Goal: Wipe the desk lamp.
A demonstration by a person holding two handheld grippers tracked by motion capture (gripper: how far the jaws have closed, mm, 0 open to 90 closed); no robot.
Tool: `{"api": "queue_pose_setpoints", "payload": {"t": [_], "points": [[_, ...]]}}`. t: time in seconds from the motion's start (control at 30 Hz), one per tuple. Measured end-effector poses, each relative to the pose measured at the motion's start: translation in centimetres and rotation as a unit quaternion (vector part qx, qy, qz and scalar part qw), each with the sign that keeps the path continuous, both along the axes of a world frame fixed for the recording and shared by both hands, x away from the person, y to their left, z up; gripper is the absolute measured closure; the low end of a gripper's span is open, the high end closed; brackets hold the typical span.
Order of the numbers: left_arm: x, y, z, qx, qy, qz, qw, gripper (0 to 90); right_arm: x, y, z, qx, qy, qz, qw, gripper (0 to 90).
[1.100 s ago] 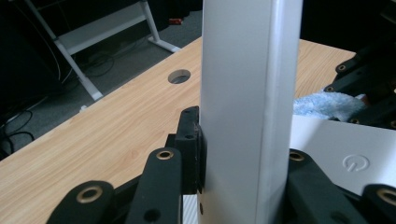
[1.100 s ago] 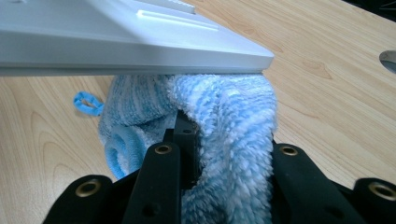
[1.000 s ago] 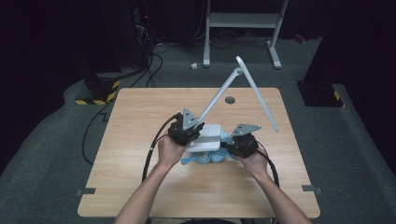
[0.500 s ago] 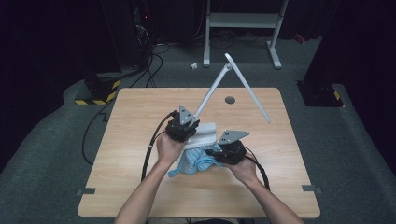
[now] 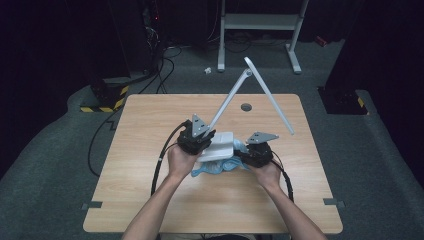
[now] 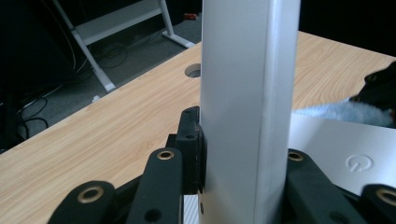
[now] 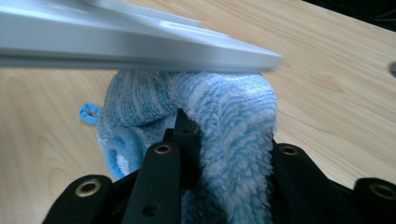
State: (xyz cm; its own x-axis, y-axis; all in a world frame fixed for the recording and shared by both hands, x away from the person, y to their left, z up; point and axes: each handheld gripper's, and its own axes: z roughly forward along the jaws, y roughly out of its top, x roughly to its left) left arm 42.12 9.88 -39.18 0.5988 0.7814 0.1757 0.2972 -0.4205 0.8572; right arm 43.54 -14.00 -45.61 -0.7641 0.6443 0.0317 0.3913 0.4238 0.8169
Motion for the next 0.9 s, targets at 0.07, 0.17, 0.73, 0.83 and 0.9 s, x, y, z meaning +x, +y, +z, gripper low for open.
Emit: {"api": "queue_pose_setpoints", "payload": {"t": [0.07, 0.17, 0.73, 0.83, 0.9], "points": [[0.0, 0.1, 0.0, 0.001, 0.0, 0.001, 1.0, 72.0, 0.1, -0.5, 0.0, -0.002, -0.001, -0.007, 1.0, 72.1], [0.2, 0.1, -0.3, 0.009, -0.003, 0.004, 0.9999, 72.1, -0.1, -0.5, 0.1, -0.004, -0.003, -0.006, 1.0, 72.1], [0.6, 0.9, -1.6, 0.042, -0.012, 0.035, 0.9985, 72.1, -2.8, -1.3, 0.8, -0.007, -0.03, 0.044, 0.9986, 71.9], [0.5, 1.0, -1.8, 0.049, -0.014, 0.036, 0.998, 72.1, -2.8, -2.3, 0.9, -0.022, -0.034, 0.032, 0.9987, 71.8], [0.6, 1.1, -2.1, 0.049, -0.013, 0.041, 0.9979, 72.0, -3.0, -3.1, 0.7, -0.03, -0.035, 0.022, 0.9987, 71.7]]}}
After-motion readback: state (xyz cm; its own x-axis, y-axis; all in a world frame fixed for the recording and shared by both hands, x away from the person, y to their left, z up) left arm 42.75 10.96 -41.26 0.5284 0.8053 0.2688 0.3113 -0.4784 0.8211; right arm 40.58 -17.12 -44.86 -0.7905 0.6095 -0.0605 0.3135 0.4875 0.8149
